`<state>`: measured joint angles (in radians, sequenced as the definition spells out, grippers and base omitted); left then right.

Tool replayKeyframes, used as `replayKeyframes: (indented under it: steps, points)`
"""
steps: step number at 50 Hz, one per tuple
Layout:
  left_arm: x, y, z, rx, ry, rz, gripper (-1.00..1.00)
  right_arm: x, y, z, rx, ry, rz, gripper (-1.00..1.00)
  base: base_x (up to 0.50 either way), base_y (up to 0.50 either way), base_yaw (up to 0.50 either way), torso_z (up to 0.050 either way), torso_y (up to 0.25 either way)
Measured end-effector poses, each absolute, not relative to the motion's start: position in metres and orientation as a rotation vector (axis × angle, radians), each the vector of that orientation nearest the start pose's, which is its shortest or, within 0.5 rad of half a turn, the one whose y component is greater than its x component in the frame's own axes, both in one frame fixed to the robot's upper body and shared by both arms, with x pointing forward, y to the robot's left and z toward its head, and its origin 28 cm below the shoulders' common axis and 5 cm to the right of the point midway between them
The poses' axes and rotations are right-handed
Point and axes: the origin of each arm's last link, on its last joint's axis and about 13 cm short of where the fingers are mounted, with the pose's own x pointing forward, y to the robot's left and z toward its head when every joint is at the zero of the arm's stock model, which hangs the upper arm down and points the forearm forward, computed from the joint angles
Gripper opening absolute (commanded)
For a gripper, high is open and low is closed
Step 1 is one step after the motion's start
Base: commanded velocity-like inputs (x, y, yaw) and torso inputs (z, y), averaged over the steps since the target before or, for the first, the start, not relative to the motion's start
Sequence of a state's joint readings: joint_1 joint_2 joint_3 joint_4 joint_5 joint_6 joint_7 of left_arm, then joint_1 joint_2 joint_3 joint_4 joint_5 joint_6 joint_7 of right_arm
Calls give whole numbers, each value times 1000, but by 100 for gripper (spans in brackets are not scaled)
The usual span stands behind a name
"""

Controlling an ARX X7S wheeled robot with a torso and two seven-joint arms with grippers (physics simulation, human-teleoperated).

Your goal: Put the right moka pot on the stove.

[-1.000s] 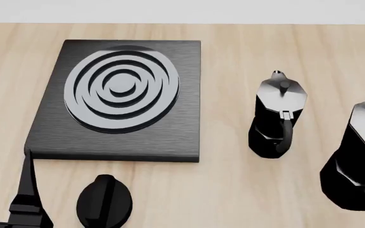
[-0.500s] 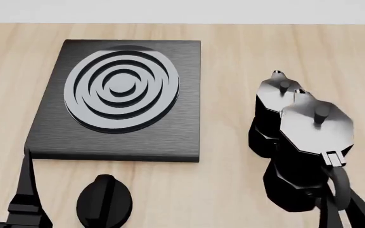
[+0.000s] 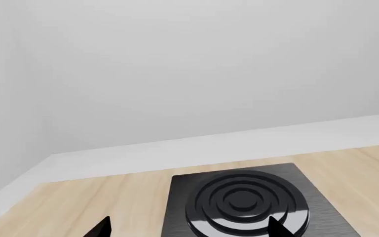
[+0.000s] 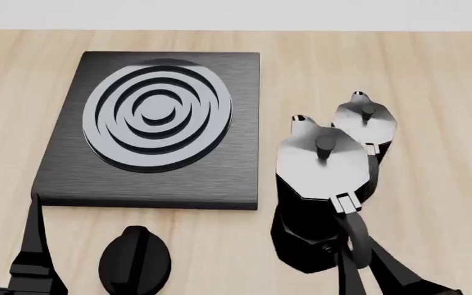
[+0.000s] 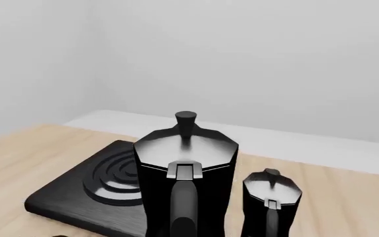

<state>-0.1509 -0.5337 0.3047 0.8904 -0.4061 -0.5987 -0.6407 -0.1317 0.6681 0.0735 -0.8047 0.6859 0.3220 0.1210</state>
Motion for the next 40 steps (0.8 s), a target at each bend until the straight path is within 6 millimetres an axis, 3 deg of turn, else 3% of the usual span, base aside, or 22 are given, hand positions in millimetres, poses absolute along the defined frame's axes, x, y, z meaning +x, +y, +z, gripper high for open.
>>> replayKeyframes:
  steps: [20, 40]
  points:
    - [175, 208, 160, 133, -281, 28, 100, 179, -137, 161, -44, -244, 414, -100, 0, 0, 0, 0, 1]
    - [174, 209, 160, 129, -287, 22, 100, 206, -112, 182, -67, -244, 494, -100, 0, 0, 0, 0, 1]
